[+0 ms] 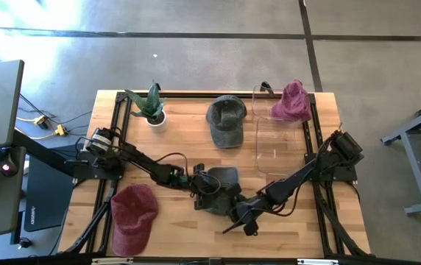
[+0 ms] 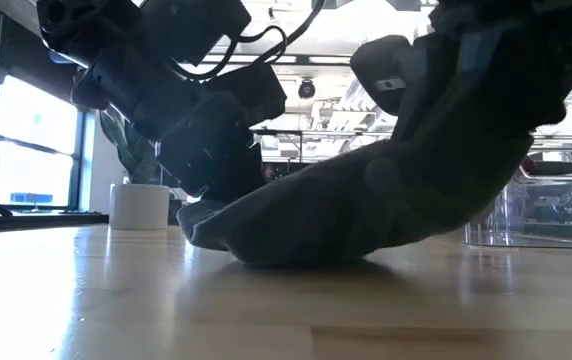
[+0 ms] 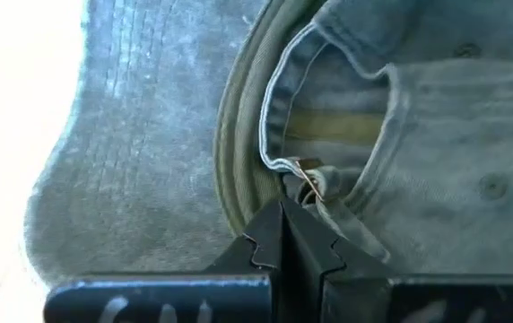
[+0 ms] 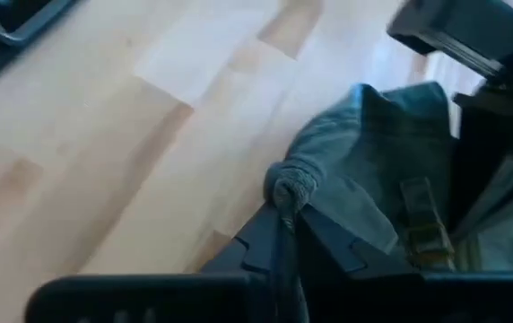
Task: Pick & Place hat
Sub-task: Put the bottom gray cap into the bottom transparent bin
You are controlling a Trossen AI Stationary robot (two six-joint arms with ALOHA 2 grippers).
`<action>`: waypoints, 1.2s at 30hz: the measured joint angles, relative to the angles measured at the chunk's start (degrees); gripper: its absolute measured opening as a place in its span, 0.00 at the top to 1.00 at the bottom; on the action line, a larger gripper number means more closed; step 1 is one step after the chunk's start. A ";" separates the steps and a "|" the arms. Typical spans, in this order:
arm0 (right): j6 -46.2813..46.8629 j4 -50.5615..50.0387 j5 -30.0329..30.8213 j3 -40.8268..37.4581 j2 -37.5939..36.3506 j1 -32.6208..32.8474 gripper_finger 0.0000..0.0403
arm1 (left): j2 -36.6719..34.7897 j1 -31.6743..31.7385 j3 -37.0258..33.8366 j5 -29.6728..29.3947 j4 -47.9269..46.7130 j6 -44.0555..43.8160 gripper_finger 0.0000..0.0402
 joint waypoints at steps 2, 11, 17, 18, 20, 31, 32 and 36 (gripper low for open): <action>-0.20 -0.98 1.00 0.00 0.00 0.13 0.86 | 0.00 0.00 0.00 -0.10 -0.08 -0.27 1.00; -6.09 -1.18 7.07 0.00 -0.11 4.59 0.46 | -0.10 0.02 0.00 -4.61 -0.21 -7.45 1.00; -12.17 0.59 18.20 0.01 2.63 9.67 0.40 | -0.35 1.57 0.76 -5.20 -0.64 -13.19 1.00; -12.91 1.40 19.58 0.00 3.41 10.00 0.41 | -0.35 1.93 0.92 -5.08 -0.64 -13.65 1.00; -13.81 3.06 21.04 0.00 5.10 10.21 0.42 | -0.35 2.10 1.11 -5.09 -0.57 -14.41 1.00; -14.01 5.89 21.31 0.02 8.85 7.75 0.81 | -1.73 2.56 1.03 -5.43 -0.69 -13.39 1.00; -13.64 6.08 21.27 0.02 8.85 7.52 0.87 | -2.93 2.22 0.97 -5.25 -0.61 -12.40 1.00; -13.53 6.03 21.31 0.02 8.85 7.55 0.96 | -4.96 0.02 1.24 -3.39 2.45 -6.23 1.00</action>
